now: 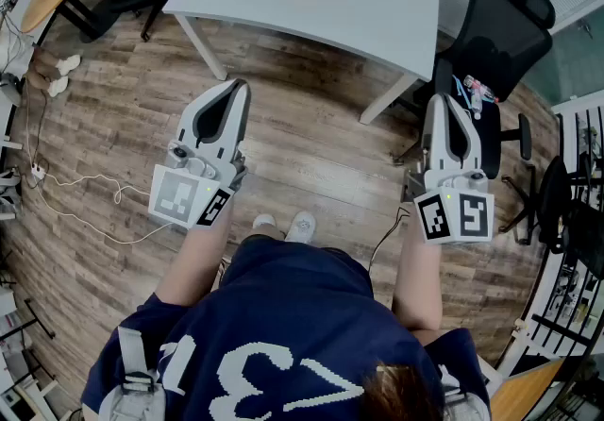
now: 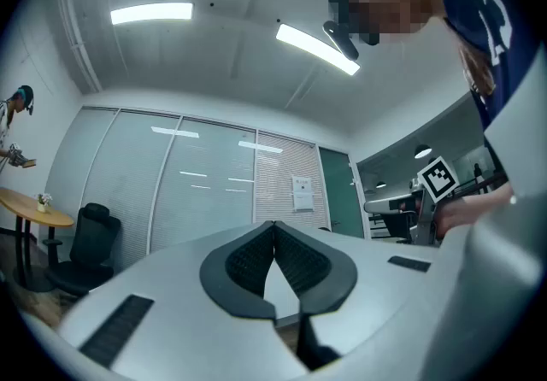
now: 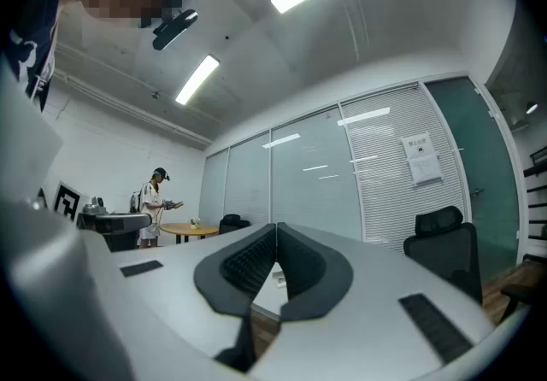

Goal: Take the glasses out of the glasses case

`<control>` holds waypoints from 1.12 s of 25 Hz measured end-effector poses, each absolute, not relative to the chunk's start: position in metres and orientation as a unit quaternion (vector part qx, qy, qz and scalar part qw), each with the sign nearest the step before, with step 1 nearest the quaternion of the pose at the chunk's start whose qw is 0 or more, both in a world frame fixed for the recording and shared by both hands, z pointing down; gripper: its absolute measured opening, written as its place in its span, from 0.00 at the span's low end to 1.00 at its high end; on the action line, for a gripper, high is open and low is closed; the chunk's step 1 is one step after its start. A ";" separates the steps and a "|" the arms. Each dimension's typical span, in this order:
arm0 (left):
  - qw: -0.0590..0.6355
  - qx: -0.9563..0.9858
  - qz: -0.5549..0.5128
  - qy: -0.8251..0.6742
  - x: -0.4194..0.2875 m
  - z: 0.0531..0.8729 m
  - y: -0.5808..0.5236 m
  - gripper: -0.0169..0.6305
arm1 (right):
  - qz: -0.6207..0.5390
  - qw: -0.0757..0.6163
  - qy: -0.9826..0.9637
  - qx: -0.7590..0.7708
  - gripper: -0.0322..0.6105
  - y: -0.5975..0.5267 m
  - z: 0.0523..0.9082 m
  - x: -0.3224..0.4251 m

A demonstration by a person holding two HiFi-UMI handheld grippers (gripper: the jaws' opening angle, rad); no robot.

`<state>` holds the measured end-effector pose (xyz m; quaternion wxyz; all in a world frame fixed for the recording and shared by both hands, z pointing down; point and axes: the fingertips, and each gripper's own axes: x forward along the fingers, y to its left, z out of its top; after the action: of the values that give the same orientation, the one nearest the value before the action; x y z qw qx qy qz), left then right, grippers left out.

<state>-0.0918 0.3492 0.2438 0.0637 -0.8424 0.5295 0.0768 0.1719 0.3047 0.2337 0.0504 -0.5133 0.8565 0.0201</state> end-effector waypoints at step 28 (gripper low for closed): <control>0.058 -0.855 0.082 0.508 -0.103 0.246 0.199 0.05 | 0.028 0.056 0.865 -0.498 0.09 0.173 0.224 0.135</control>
<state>-0.1027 0.1987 0.2459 0.0579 -0.8554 0.5083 0.0816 0.1352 0.1731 0.2236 0.0559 -0.4984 0.8647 0.0283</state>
